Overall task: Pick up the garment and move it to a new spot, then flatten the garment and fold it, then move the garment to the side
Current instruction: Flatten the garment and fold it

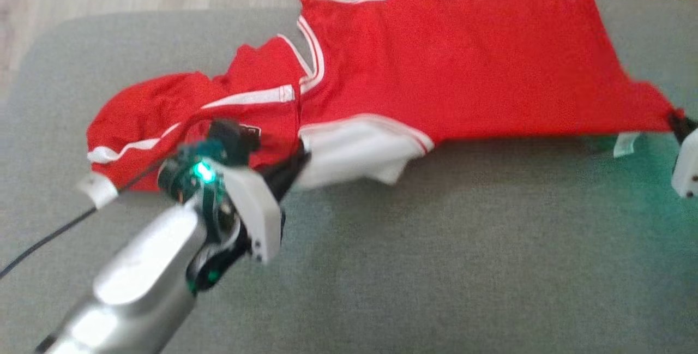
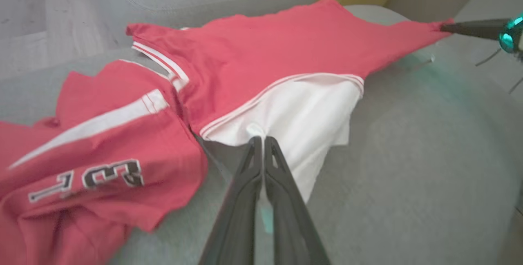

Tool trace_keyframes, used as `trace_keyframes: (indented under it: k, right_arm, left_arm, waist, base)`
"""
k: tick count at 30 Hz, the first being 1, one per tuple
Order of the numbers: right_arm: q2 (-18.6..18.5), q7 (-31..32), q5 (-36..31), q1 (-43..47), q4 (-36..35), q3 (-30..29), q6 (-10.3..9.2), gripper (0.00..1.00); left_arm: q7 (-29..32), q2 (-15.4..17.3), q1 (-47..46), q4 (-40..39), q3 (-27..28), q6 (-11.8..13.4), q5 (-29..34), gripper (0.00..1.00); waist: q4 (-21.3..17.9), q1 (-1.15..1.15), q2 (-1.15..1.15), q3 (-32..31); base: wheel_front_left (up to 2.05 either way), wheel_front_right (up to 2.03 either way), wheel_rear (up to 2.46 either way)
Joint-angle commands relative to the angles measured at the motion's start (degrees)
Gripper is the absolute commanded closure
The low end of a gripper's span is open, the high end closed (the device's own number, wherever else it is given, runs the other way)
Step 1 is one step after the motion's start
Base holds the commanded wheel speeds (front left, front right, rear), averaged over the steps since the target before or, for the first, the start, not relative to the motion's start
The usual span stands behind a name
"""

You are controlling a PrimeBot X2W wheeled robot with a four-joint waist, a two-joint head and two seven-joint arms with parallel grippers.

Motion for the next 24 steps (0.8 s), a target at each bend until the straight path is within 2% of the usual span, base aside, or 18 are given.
trace_keyframes:
  k: [1, 4, 10, 19, 24]
  right_arm:
    - [-3.2, 0.8, 1.2, 0.7, -1.7, 0.7, -0.04, 1.0]
    - [-5.9, 6.1, 5.8, 4.8, -4.8, 3.6, -0.04, 1.0]
    - [-8.5, 11.9, 11.3, 10.6, -9.8, 5.6, -0.04, 1.0]
    - [-12.4, 23.1, 18.2, 19.7, -16.5, 4.4, -0.04, 1.0]
    - [-12.2, 24.8, 19.7, 23.1, -21.2, 0.8, -0.04, 1.0]
  left_arm:
    - [0.9, 3.1, -1.8, -3.3, 2.0, 0.5, -0.1, 1.0]
    - [5.4, 6.8, 3.2, -12.2, 0.8, 2.1, -1.9, 1.0]
    - [9.9, 10.8, 8.7, -22.4, -0.1, 5.0, -4.5, 1.0]
    - [17.3, 15.4, 14.4, -32.3, -1.0, 8.4, -10.3, 1.0]
    - [17.3, 15.8, 15.0, -34.3, -1.0, 9.6, -10.0, 1.0]
  waist:
    - [0.3, 0.02, 0.0, -1.7]
    - [0.2, 0.02, 0.0, -4.1]
    - [-0.6, 0.02, 0.0, -7.5]
    - [-1.4, 0.02, 0.0, -10.6]
    - [-1.6, 0.02, 0.0, -10.0]
  base:
    - [0.0, 0.0, 0.0]
    - [0.0, 0.0, 0.0]
    - [0.0, 0.0, 0.0]
    - [0.0, 0.0, 0.0]
    - [0.0, 0.0, 0.0]
